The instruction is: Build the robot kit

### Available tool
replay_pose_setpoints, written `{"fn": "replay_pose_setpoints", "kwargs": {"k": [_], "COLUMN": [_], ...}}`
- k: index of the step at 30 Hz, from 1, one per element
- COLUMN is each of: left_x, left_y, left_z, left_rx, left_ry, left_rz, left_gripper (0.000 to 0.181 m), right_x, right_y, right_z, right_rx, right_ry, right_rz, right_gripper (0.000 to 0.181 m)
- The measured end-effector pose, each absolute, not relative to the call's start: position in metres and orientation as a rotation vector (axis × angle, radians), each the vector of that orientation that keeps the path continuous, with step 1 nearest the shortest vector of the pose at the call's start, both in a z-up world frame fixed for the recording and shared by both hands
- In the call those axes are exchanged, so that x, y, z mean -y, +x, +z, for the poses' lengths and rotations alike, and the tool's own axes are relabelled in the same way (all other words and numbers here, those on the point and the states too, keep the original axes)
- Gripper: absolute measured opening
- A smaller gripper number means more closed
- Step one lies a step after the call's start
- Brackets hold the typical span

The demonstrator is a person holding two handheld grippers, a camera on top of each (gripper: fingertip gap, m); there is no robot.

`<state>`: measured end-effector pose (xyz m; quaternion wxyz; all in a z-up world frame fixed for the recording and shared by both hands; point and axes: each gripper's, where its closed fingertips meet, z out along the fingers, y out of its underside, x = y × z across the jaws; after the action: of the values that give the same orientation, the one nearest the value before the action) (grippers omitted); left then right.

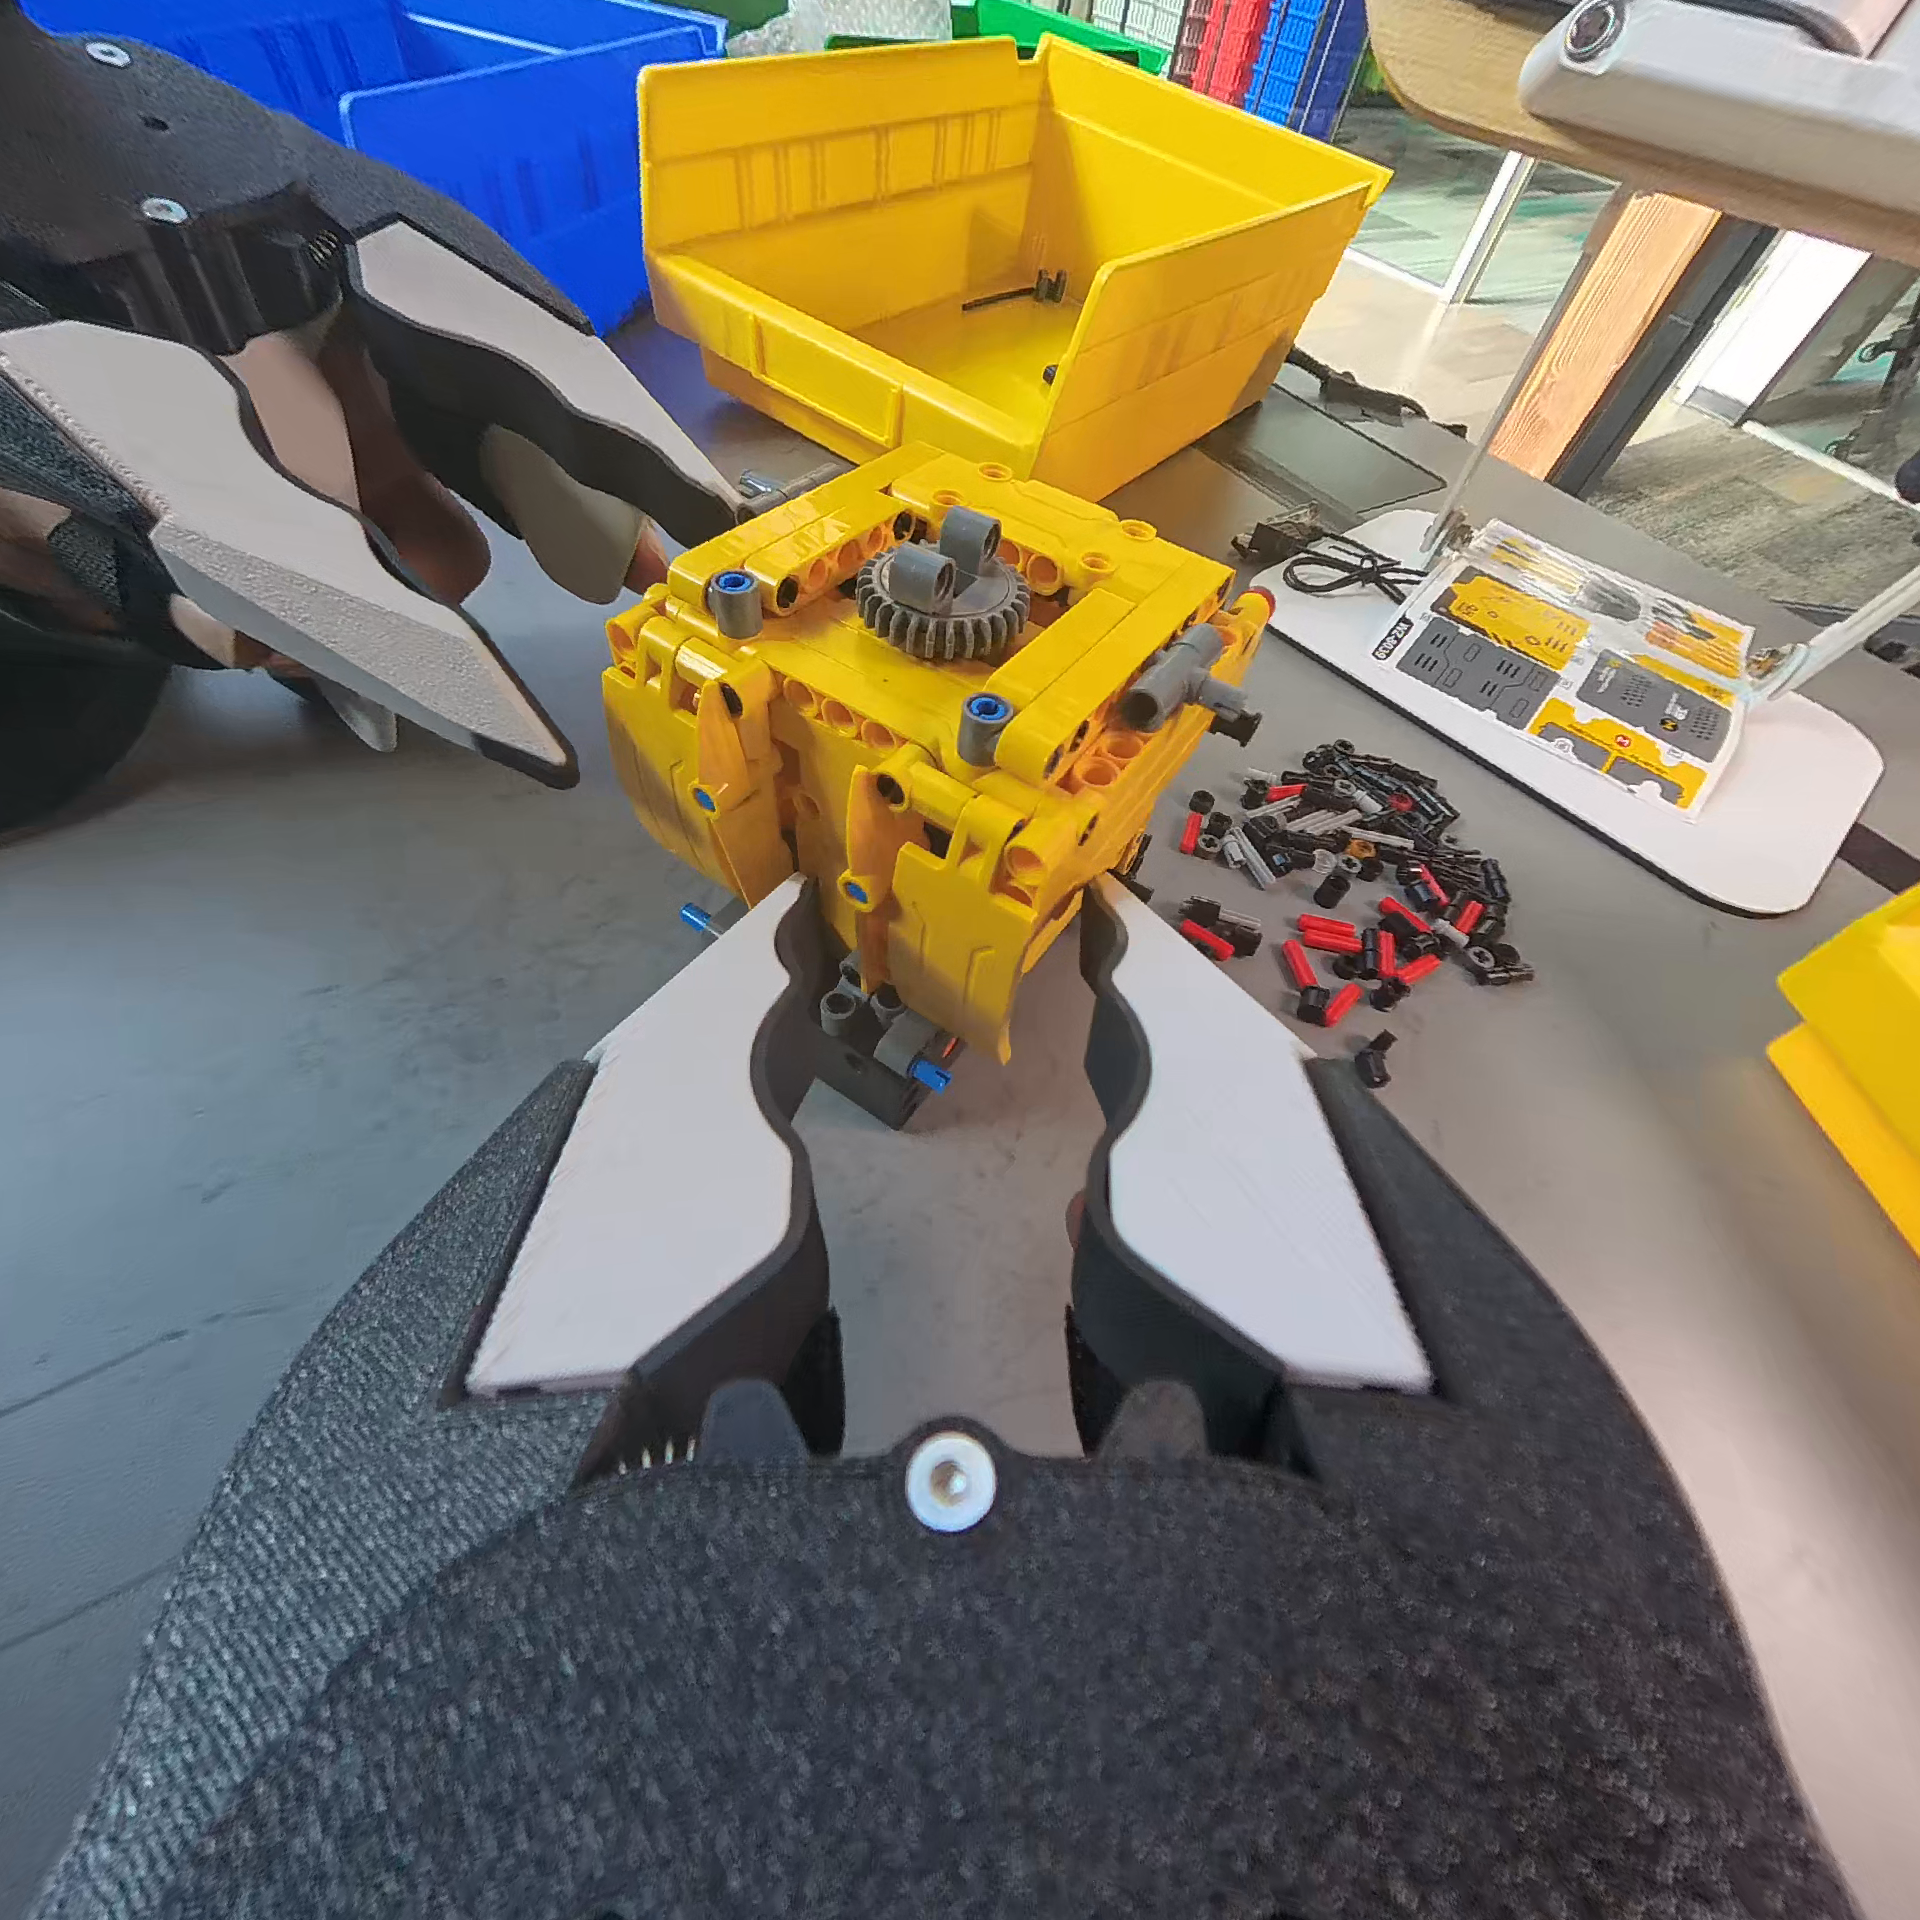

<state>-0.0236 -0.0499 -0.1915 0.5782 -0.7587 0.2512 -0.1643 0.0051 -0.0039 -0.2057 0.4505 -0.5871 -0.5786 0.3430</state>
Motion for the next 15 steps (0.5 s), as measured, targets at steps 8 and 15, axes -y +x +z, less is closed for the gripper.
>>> {"fn": "replay_pose_setpoints", "kwargs": {"k": [8,15], "left_x": [0.048,0.045], "left_y": [-0.035,-0.063], "left_z": [-0.191,-0.191], "left_rx": [-0.552,-0.461], "left_ry": [-1.779,-1.799], "left_rz": [-0.359,-0.292], "left_gripper": [0.05,0.04], "right_x": [0.008,0.024], "right_y": [0.006,0.005], "right_z": [-0.205,-0.205], "right_rx": [1.445,1.523], "right_ry": [-1.43,-1.308], "right_rz": [0.854,0.784], "right_gripper": [0.046,0.037]}}
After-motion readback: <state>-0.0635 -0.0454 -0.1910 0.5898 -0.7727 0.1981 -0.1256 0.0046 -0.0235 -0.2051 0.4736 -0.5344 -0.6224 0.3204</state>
